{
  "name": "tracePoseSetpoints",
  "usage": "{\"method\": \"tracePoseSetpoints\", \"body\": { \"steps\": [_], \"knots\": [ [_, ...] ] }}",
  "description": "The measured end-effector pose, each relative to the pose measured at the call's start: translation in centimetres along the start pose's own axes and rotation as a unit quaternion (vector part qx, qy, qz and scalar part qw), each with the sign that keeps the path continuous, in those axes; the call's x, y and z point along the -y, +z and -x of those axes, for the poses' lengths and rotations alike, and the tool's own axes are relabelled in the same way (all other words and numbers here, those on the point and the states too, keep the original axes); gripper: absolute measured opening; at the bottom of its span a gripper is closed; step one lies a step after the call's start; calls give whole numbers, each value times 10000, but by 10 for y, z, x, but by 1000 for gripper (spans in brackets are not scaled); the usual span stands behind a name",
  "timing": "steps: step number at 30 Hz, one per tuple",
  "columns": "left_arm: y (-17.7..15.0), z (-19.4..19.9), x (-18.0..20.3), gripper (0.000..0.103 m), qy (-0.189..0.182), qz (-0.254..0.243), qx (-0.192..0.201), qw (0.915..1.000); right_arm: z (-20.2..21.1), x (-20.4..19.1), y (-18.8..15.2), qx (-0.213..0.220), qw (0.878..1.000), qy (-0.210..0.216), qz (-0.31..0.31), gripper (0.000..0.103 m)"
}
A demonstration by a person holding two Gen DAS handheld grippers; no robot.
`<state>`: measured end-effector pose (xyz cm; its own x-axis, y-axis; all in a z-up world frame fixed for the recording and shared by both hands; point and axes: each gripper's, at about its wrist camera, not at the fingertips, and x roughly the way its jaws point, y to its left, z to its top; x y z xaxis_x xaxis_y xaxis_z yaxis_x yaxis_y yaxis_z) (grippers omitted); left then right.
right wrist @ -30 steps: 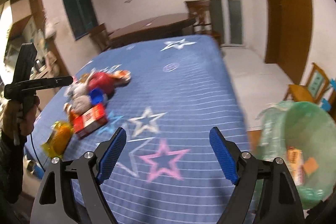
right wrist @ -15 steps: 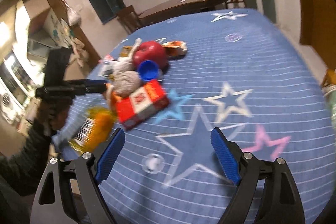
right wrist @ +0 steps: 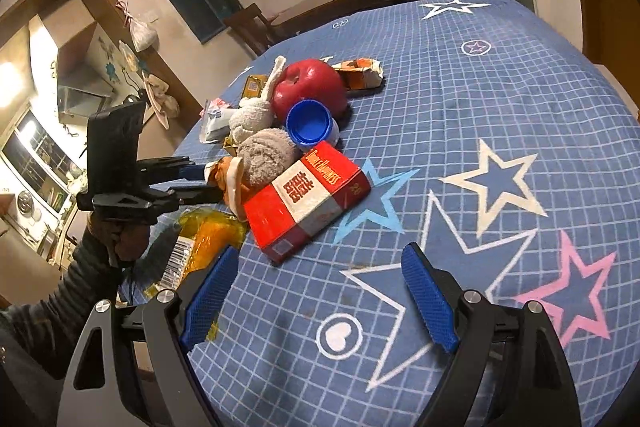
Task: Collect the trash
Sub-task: 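Move both tools back over the table toward the remaining trash, then grasp the orange-white packet with the left tool while the right tool grasps the Double Happiness pack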
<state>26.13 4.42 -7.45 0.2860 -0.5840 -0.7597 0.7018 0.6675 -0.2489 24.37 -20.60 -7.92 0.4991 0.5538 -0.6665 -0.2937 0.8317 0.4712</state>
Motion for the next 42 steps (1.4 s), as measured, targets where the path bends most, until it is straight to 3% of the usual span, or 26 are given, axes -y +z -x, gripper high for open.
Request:
{"method": "tracePoseSetpoints", "body": {
  "steps": [2, 5, 10, 13, 17, 26, 30, 34, 38, 42],
  "knots": [
    [0, 1, 1, 32, 25, -7, 55, 10000, -4, -1, 1, -25, 10000, 38, -25, 84],
    [-1, 2, 1, 26, 3, 19, 135, 9999, -11, -6, 3, -73, 9998, 146, -59, 84],
    [-4, 13, 4, 24, -117, 172, 467, 9987, -21, -15, 8, -71, 9999, 73, -106, 84],
    [-5, 37, 6, 24, -238, 322, 962, 9946, -28, -26, 11, -62, 9999, -140, -13, 84],
    [-11, 58, 2, 24, -236, 509, 1283, 9901, -41, -37, 14, -106, 9993, -349, 25, 84],
    [-30, 68, -19, 24, 38, 1031, 1271, 9865, -69, -45, 29, -179, 9958, -896, 110, 85],
    [-37, 61, -5, 24, -176, 739, 897, 9931, -80, -48, 31, -229, 9922, -1157, 398, 84],
    [-48, 58, 6, 26, -238, 436, 602, 9970, -77, -49, 29, -472, 9881, -1150, 910, 79],
    [-51, 67, 0, 26, -204, 450, 730, 9961, -56, -37, 28, -547, 9842, -1265, 1111, 78],
    [-53, 75, -15, 26, -82, 693, 944, 9931, -31, -27, 27, -357, 9861, -1247, 1034, 77]
  ]
}}
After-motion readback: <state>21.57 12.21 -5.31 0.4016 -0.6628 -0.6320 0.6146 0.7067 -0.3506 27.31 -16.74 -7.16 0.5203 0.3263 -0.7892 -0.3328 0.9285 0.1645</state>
